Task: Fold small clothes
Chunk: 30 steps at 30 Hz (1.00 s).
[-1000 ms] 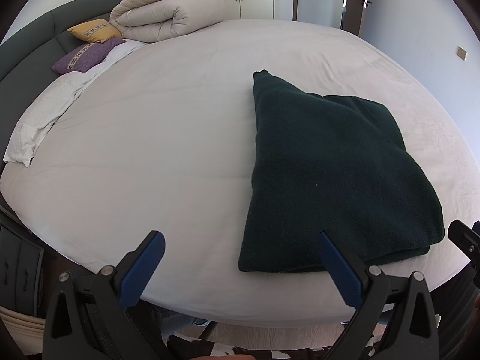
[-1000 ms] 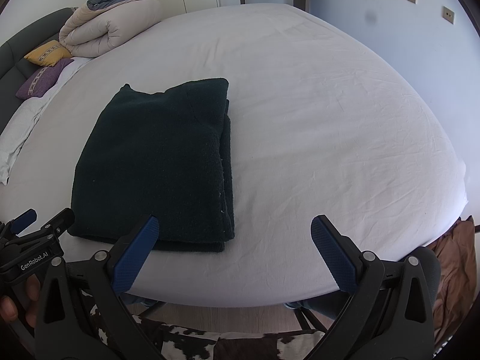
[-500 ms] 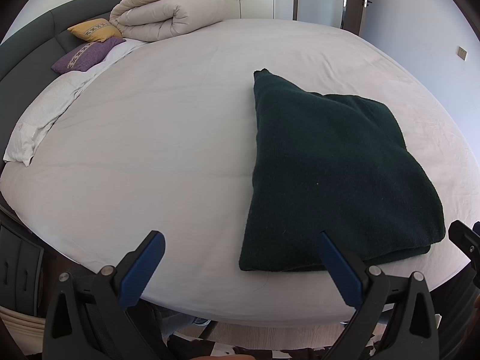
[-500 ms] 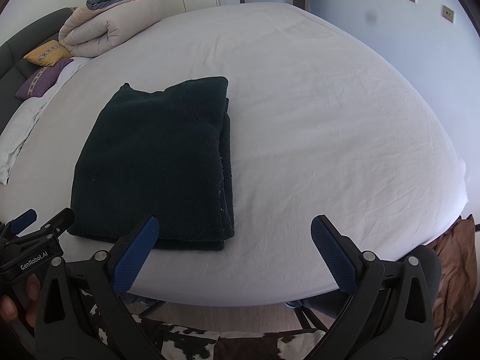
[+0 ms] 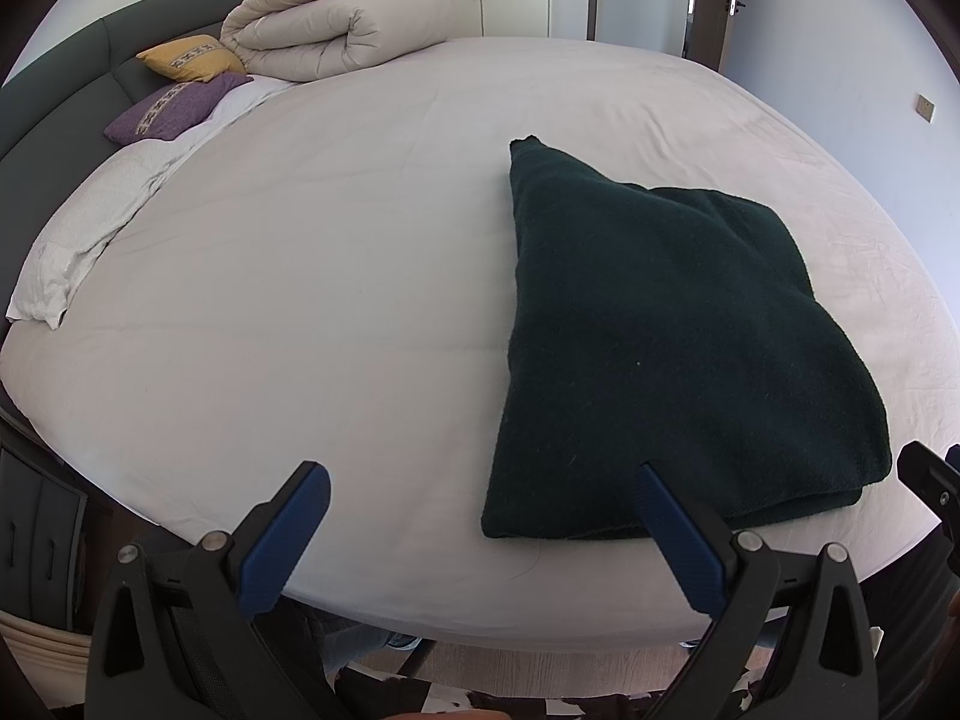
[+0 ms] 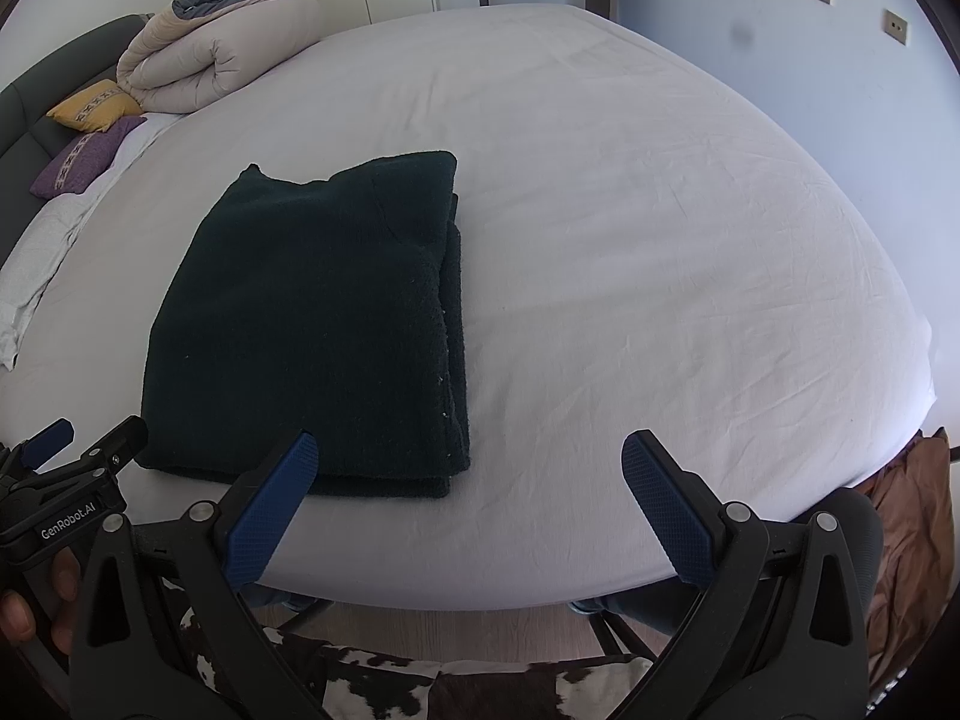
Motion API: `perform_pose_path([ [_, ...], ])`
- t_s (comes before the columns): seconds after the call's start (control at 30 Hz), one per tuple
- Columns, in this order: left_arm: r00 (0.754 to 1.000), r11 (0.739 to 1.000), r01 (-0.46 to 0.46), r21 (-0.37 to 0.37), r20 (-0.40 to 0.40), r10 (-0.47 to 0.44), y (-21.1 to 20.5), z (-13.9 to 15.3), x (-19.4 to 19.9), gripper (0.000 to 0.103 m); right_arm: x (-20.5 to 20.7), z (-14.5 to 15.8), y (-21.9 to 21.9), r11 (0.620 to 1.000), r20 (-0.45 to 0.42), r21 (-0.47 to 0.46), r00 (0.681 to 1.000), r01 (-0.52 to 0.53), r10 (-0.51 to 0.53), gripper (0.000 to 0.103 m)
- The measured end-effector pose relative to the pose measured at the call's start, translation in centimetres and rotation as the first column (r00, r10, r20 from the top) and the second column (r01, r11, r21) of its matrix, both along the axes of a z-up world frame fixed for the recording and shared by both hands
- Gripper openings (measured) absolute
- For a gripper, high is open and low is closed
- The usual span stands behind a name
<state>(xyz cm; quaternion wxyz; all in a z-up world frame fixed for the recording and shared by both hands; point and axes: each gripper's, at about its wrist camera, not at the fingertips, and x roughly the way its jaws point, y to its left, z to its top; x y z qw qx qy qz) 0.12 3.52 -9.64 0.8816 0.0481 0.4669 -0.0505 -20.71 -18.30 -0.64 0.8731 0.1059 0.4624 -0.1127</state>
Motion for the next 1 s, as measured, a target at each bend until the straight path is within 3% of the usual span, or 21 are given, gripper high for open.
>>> perform_pose_path([
  [1.0,1.0,1.0,-0.004,-0.003,0.004,0.004,0.06,0.07,-0.24,0.103,-0.05,0.03,0.09,1.0,0.002,0.004,1.0,-0.001,0.001,0.103],
])
